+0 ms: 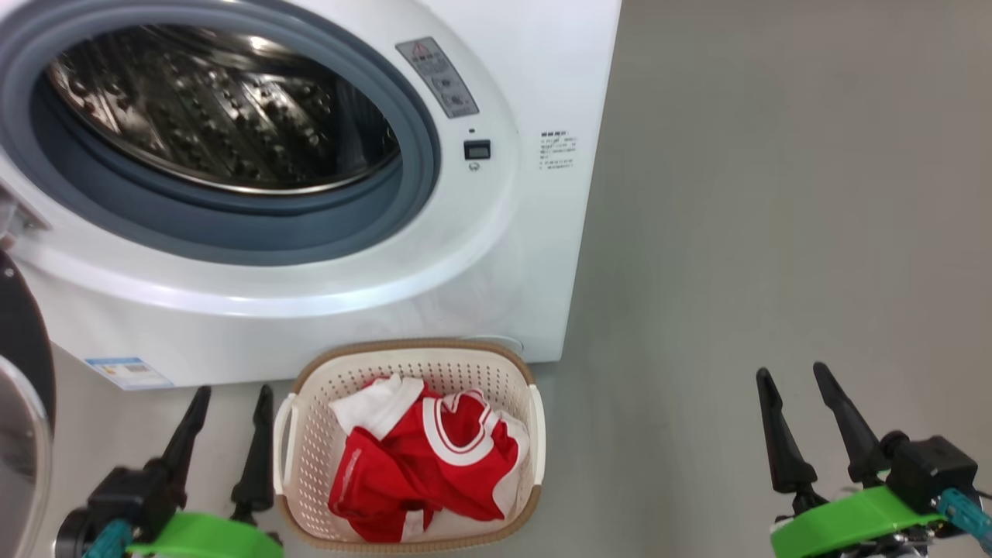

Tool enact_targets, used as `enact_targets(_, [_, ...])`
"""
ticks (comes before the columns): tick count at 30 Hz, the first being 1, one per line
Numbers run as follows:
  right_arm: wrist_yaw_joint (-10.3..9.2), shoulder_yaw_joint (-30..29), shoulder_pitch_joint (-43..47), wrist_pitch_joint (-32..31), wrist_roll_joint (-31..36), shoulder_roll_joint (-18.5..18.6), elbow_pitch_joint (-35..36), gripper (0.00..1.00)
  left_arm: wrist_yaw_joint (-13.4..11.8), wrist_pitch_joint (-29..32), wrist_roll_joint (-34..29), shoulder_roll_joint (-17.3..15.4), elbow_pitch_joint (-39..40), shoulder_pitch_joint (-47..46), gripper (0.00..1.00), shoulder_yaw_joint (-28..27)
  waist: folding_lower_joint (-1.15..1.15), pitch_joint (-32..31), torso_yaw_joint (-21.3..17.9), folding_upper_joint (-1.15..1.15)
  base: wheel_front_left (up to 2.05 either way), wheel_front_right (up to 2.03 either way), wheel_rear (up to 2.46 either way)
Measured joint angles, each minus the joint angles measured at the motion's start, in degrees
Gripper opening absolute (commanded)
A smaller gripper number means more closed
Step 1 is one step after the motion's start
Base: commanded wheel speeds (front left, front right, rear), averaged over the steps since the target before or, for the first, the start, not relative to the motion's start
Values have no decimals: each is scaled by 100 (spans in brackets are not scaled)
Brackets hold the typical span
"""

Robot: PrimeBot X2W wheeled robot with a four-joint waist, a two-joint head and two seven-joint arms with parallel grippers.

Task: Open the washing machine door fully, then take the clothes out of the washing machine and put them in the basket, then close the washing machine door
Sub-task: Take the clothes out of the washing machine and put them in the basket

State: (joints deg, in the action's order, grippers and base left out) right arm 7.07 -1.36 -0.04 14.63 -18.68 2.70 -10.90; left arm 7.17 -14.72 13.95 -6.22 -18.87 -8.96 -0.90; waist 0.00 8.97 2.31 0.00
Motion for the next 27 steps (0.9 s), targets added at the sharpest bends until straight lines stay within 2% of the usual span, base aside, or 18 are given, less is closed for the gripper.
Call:
enact_targets(13, [0, -172, 512, 0, 27, -38, 58, 100, 0, 0, -131, 130, 615, 976, 100, -502, 0, -372, 12, 0, 0, 0, 0])
enact_targets(27, [0, -168, 554, 0, 22, -54, 55, 100, 0, 0, -181, 182, 664, 1026, 100, -546, 0, -439, -8, 0, 0, 0, 0])
